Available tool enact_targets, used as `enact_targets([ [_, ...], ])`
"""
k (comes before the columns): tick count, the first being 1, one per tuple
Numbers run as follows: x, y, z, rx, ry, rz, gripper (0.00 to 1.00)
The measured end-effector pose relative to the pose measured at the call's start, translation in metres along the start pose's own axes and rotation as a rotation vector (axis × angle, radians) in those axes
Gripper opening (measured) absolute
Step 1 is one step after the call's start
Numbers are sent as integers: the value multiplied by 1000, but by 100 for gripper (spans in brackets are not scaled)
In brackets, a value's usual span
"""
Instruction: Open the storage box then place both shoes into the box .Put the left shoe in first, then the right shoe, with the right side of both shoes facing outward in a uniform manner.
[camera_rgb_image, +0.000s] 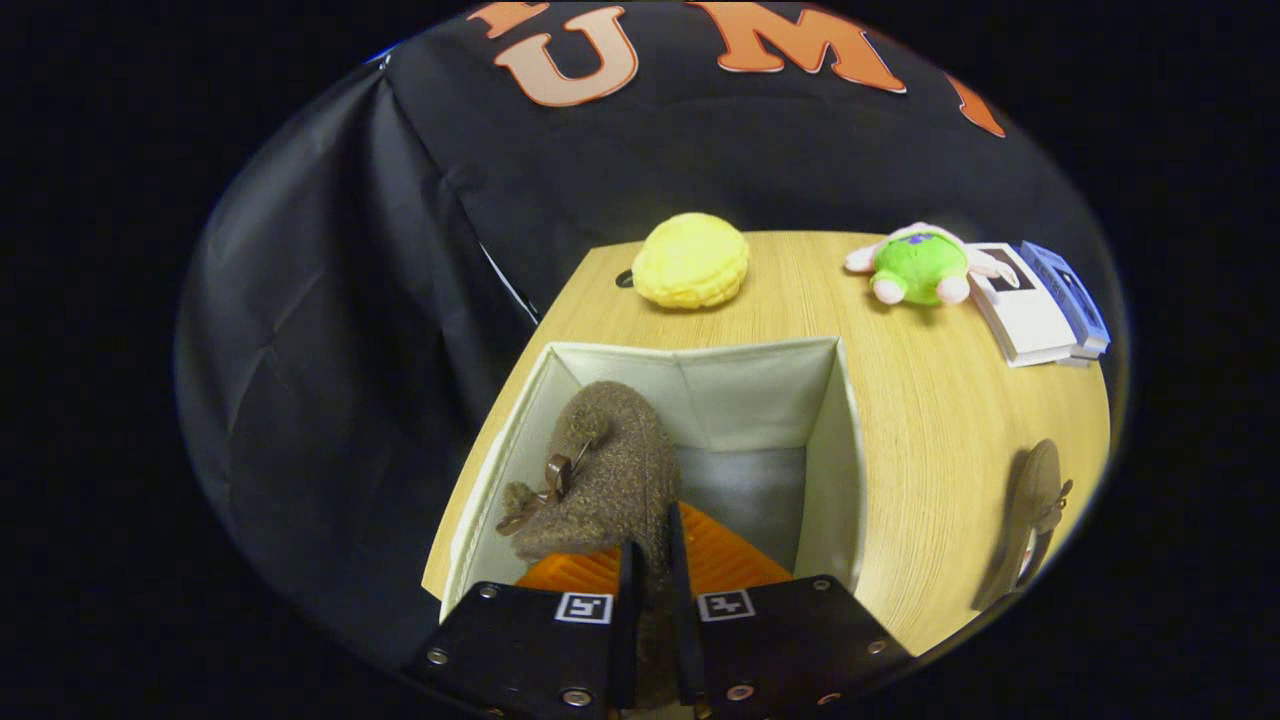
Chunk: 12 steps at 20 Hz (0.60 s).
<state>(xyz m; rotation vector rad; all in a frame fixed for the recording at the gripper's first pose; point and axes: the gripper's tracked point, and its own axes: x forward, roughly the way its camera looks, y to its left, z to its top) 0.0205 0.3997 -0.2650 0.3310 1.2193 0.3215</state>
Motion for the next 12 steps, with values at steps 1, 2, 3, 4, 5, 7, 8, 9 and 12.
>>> enact_targets([
  [1,1,5,-7,10,33,32,24],
  [2,-1,14,-10,18,55,84,37],
  [3,-6,20,-12,25,66,124,49],
  [4,-10,16,-10,19,59,128,64],
  [5,-18,7,-3,11,28,115,68],
  [7,-34,-8,6,-8,-27,101,75],
  [8,-43,-14,9,-13,-51,103,78],
  [9,-53,-21,12,-13,-78,104,79],
  [12,-81,-48,19,-26,-150,98,84],
])
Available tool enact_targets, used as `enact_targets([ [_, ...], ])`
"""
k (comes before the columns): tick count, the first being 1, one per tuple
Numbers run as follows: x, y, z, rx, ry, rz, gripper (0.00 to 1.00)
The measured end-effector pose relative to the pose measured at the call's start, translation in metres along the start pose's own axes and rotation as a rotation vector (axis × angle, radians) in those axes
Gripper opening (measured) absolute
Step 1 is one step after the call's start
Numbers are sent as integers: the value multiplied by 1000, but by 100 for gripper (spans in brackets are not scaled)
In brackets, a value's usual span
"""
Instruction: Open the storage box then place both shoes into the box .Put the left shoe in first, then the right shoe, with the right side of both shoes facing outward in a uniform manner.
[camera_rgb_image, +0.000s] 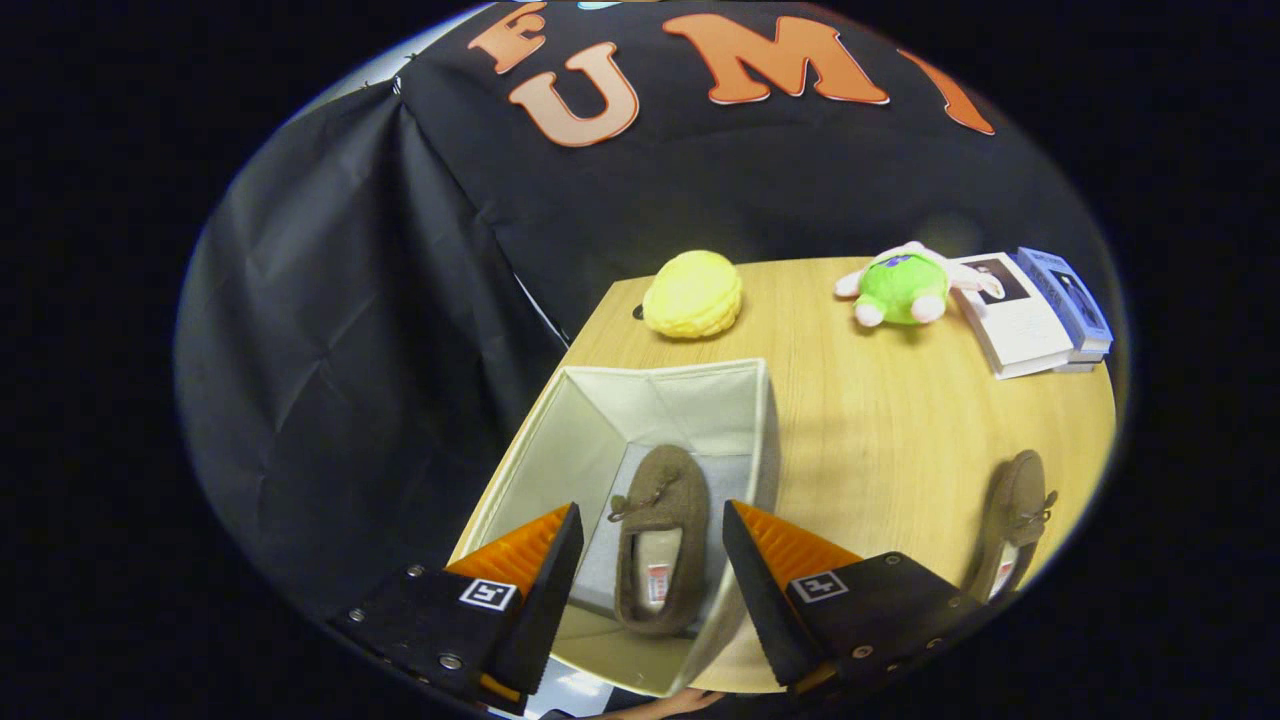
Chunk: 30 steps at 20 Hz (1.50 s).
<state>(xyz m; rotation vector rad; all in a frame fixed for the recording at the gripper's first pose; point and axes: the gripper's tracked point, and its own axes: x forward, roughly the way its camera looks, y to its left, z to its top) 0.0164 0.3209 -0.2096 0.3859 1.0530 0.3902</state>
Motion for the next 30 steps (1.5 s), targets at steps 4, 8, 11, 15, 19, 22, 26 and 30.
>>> enact_targets([
  [4,-32,-46,6,-5,-66,-55,92],
  [8,-50,-96,-4,32,-71,-103,93],
  [11,-63,-144,-21,54,-72,-183,95],
  [15,-77,-207,-48,106,-42,-277,95],
  [19,-93,-250,-71,140,-30,-342,95],
  [22,-100,-278,-90,152,-17,-391,95],
  [26,-92,-302,-118,202,23,-416,95],
  [30,-82,-328,-127,220,36,-462,93],
])
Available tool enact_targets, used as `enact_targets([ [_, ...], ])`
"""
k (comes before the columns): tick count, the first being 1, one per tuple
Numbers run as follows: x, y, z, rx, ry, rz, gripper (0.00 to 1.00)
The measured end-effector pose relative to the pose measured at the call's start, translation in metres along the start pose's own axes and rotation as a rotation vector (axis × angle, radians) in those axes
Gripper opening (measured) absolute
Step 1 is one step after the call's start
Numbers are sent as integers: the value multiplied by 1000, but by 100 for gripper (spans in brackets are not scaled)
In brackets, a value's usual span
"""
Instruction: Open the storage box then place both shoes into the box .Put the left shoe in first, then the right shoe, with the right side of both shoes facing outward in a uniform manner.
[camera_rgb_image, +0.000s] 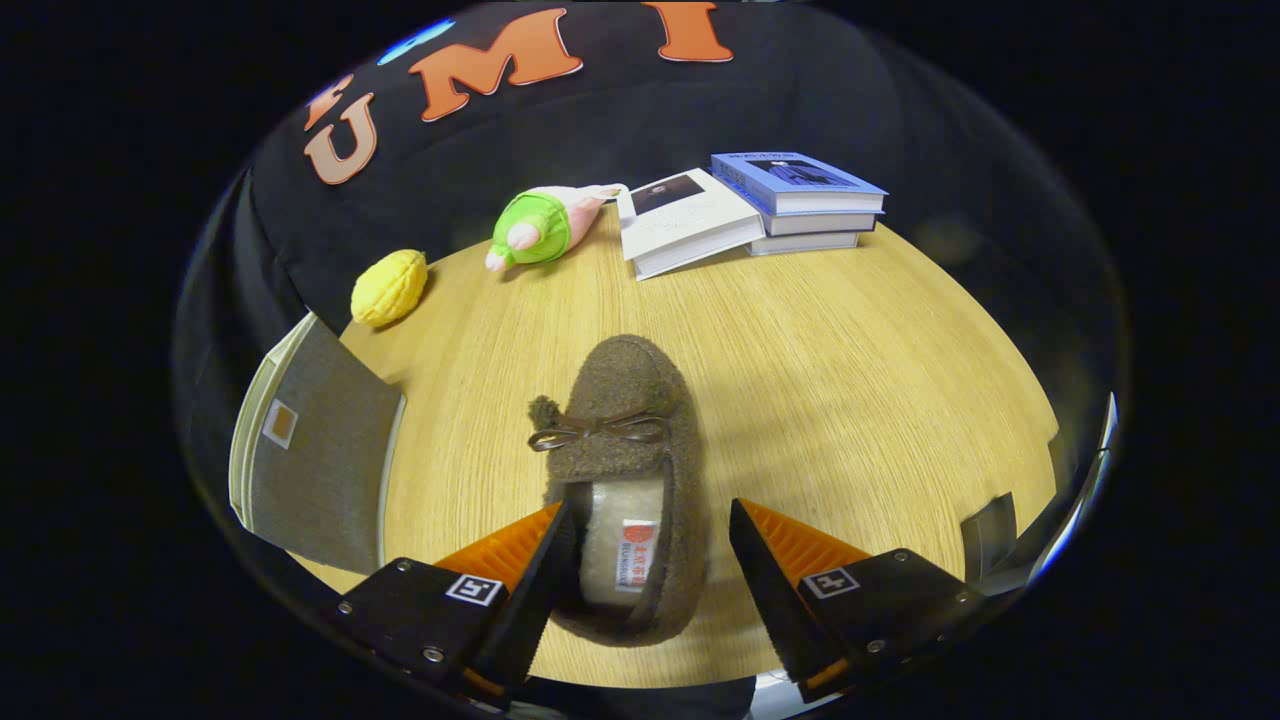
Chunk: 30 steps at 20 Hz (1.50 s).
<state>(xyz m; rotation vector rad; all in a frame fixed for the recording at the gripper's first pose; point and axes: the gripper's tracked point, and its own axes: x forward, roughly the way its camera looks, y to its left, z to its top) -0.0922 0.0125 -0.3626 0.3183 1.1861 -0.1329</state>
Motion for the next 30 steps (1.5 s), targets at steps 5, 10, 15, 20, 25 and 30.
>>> enact_targets([
  [5,29,-3,-2,28,21,-2,78],
  [10,39,1,-3,27,24,20,49],
  [15,40,-10,2,117,1,18,11],
  [20,21,10,22,122,-46,30,5],
  [25,-14,55,53,106,-105,107,5],
  [30,-49,118,76,43,-160,198,5],
])
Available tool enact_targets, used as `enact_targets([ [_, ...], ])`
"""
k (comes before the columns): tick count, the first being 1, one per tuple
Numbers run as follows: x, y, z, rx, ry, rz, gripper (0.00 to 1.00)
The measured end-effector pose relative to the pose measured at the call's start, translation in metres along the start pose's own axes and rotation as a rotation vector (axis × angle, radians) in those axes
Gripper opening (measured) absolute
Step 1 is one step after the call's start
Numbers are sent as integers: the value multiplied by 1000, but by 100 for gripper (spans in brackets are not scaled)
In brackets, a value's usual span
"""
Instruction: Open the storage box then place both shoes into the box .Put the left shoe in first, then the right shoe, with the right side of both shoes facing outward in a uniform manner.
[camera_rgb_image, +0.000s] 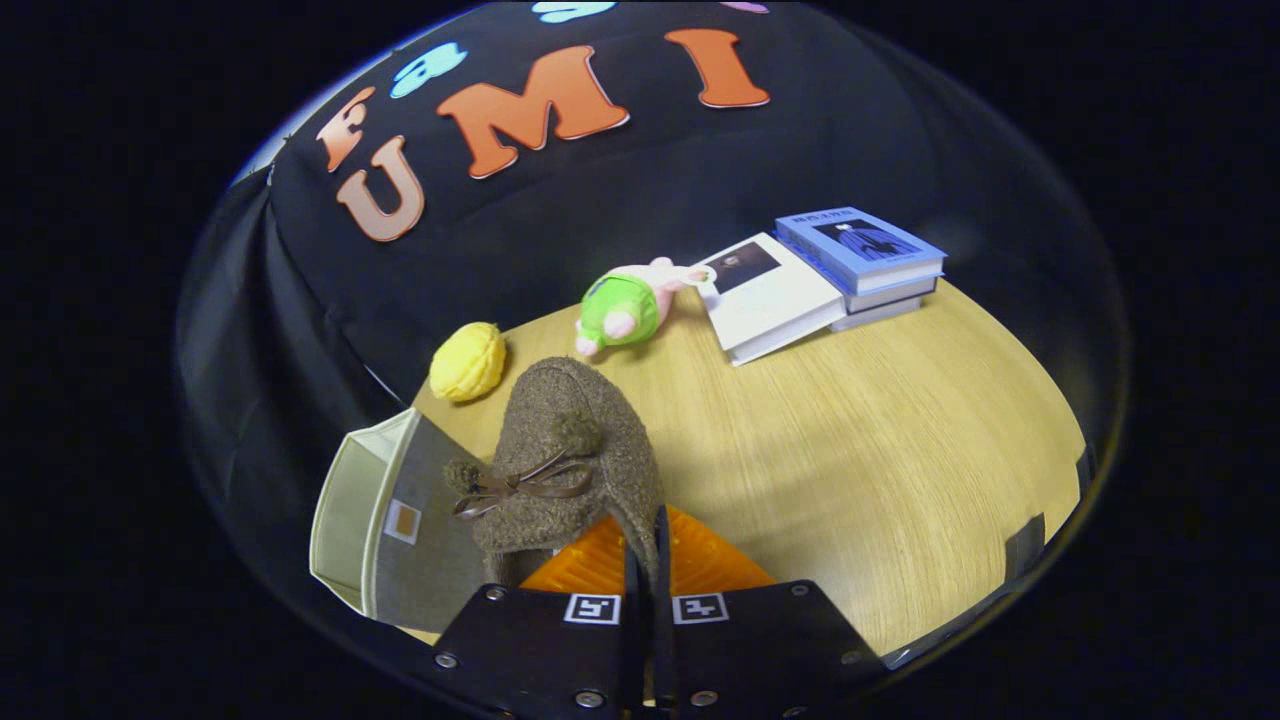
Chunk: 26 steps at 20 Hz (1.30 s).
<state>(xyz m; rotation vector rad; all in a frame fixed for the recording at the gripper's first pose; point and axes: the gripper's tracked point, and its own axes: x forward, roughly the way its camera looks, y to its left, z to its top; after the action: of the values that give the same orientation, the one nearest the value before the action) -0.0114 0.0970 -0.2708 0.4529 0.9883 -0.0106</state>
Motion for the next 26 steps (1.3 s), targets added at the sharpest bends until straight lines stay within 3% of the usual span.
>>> enact_targets([
  [9,-10,134,15,-83,-1,189,5],
  [16,-4,214,-4,-160,30,262,5],
  [20,13,248,-15,-166,53,272,5],
  [26,43,257,-49,-180,132,190,5],
])
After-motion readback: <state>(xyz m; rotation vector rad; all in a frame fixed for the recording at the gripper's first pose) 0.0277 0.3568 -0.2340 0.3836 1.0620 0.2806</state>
